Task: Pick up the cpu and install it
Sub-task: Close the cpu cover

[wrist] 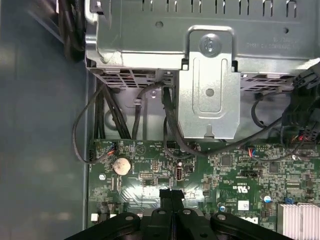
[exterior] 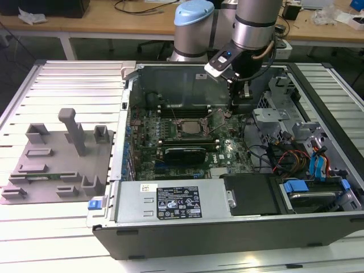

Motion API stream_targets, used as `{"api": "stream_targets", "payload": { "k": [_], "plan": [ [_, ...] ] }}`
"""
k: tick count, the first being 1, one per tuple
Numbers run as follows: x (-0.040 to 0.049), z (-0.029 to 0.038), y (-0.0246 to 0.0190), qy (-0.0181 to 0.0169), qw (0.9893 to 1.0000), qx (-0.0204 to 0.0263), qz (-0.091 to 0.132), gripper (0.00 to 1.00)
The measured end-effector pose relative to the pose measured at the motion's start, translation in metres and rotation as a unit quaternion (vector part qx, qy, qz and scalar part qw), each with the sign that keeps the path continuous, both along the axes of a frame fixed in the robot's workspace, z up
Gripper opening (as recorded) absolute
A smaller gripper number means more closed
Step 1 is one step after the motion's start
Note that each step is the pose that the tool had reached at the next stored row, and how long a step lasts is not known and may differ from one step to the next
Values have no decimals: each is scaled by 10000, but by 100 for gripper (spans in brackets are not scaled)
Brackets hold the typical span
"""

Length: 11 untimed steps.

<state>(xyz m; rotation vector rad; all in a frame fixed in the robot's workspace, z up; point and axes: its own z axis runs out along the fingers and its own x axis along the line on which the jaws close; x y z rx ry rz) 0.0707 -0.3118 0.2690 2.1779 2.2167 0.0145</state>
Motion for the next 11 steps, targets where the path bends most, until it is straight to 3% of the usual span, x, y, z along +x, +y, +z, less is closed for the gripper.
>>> {"api": "stream_targets", "payload": {
  "k": [11],
  "plan": [
    [9, -270, 0, 34, 10000, -2, 0, 11]
  ]
}}
